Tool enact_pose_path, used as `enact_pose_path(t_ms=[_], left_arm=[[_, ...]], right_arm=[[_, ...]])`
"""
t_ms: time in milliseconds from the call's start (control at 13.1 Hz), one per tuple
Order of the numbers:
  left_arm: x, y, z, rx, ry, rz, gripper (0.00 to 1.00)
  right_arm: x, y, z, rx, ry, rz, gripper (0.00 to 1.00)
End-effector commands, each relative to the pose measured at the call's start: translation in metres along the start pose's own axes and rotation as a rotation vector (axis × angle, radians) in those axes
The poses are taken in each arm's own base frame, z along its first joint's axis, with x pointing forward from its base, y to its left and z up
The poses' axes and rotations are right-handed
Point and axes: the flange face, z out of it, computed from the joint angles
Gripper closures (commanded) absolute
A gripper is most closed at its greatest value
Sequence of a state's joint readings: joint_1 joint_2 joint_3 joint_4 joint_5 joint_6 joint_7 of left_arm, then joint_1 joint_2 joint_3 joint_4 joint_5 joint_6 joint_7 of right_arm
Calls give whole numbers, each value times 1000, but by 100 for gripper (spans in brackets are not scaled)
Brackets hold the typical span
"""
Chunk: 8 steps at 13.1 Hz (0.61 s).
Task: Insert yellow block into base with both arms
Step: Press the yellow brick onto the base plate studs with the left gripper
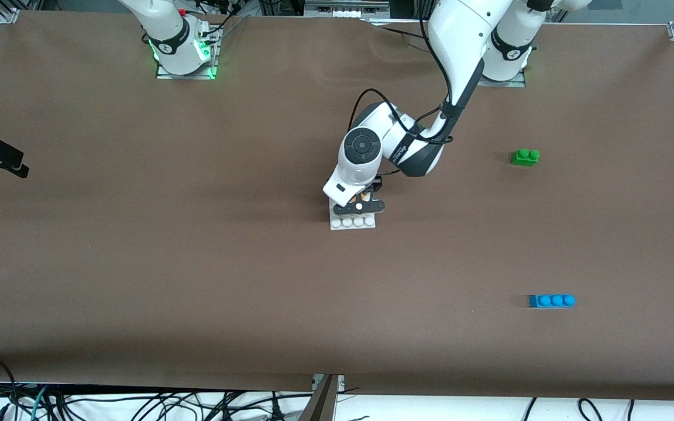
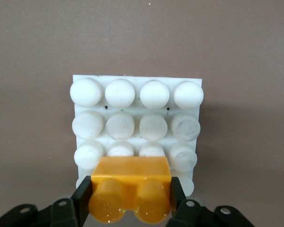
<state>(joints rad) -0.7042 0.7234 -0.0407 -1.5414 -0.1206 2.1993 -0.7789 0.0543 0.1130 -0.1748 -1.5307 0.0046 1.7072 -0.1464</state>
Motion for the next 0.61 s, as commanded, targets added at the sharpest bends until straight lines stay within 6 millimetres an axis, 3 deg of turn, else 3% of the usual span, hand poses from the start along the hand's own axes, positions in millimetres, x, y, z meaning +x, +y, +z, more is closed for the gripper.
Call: enact_pose_path(t_ms=[0,536], left_arm=[[5,8,6,8,14,11,100],[16,3,11,19,25,36,100]], right_arm=[[2,3,-4,-5,3,-10,0],[2,2,-4,-4,3,-12,0]])
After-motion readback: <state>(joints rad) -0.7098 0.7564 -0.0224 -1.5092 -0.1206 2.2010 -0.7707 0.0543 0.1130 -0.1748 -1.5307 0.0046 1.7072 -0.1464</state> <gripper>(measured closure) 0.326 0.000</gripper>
